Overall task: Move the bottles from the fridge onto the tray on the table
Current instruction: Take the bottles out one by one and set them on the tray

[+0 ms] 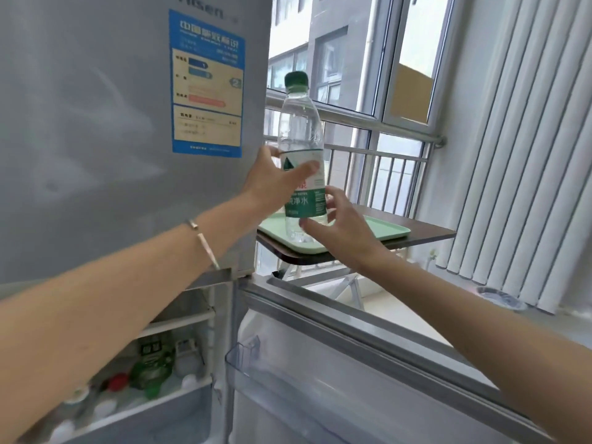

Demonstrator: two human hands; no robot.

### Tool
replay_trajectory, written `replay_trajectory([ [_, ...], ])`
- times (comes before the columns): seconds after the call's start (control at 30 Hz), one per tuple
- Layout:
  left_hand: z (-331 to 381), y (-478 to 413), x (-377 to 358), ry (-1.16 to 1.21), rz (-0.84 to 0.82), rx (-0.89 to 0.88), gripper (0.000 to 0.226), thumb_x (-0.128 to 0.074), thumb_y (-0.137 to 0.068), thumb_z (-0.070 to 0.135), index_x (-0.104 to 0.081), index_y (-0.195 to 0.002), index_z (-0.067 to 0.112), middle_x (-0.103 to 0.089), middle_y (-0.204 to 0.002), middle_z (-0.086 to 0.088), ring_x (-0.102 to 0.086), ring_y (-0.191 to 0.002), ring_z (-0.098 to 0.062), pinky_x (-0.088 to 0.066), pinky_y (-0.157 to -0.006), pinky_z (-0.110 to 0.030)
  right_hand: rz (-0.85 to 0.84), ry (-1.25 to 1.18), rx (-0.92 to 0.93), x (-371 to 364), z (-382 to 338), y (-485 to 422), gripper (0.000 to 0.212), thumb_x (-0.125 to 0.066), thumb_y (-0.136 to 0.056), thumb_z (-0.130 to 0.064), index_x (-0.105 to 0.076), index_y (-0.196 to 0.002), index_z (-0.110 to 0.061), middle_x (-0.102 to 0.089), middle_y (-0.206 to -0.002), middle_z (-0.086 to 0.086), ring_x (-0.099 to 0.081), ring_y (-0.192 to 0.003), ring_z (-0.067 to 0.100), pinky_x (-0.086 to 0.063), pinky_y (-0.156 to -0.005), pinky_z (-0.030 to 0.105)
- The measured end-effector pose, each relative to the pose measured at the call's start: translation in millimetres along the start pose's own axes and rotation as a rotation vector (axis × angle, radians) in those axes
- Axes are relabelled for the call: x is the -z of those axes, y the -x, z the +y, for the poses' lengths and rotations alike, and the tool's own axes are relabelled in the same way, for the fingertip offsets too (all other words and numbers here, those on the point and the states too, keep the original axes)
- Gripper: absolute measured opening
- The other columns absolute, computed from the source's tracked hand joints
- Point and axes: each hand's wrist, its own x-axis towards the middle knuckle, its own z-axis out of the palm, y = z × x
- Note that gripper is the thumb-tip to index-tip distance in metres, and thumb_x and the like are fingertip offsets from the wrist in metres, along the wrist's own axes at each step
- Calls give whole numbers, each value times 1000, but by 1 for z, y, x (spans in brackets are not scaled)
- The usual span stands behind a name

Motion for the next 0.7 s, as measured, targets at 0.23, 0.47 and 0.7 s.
replay_trajectory([
  [0.23,-22,-59,-36,5,116,95,63,-67,-87,31,-31,-136,13,-55,-122,-9,-57,-102,-24,-48,-76,-32,-70,143,-94,-9,41,-84,46,-76,-78,-26,-55,-117,-13,-61,-104,1,-59,-94,19,-49,-80,32],
  [0.47,-95,-112,-57,-276,191,355,40,-42,-99,16,-22,-131,4,-47,-133,-25,-54,-115,-39,-48,-88,-41,-259,-74,-255,-74,95,-156,24,-67,-85,-9,-66,-109,-6,-63,-83,0,-53,-72,13,-42,-56,15],
  [0.7,-124,-132,-62,-453,284,380,57,-57,-92,15,-22,-136,8,-43,-135,-20,-54,-115,-38,-46,-86,-39,-149,-68,-202,-99,139,-166,48,-83,-70,-21,-45,-97,-12,-51,-83,-3,-49,-77,15,-36,-58,22],
])
